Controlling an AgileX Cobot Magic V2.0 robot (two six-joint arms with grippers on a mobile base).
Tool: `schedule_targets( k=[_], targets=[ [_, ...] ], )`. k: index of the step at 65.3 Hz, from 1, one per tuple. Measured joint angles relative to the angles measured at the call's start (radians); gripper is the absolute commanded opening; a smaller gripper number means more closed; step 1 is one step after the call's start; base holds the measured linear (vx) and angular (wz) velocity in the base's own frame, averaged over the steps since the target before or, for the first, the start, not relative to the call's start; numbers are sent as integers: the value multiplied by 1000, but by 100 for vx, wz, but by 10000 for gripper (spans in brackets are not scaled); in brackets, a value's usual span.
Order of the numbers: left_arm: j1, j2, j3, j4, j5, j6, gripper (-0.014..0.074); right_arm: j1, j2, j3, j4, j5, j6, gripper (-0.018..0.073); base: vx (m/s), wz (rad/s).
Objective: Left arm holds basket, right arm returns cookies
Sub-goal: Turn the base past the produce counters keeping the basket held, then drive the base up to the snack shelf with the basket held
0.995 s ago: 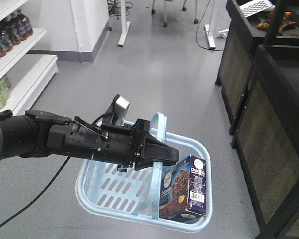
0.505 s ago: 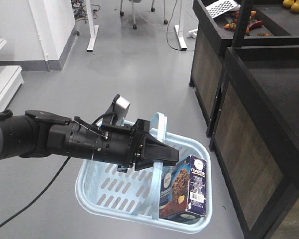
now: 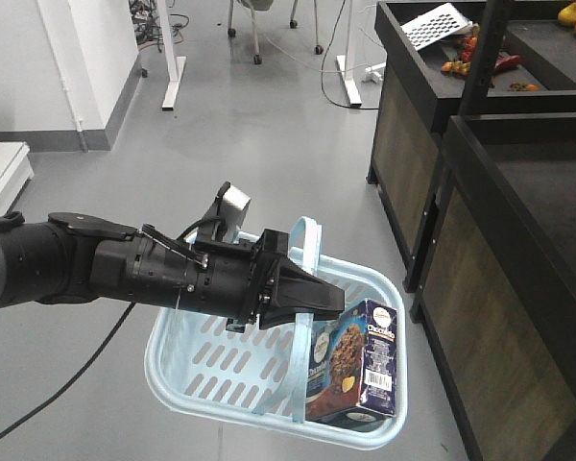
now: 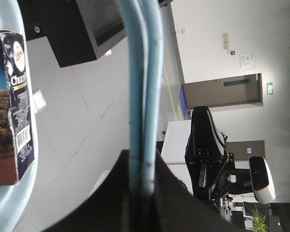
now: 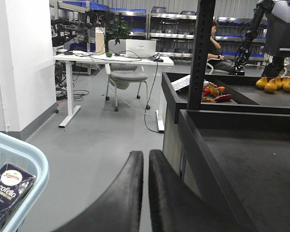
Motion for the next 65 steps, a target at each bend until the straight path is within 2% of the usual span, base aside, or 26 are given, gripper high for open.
schedule_targets(
  k=[65],
  targets=[
    [0,0,0,0,0,0,-6,0,0,0,0,0,0,-3,29,4]
  ],
)
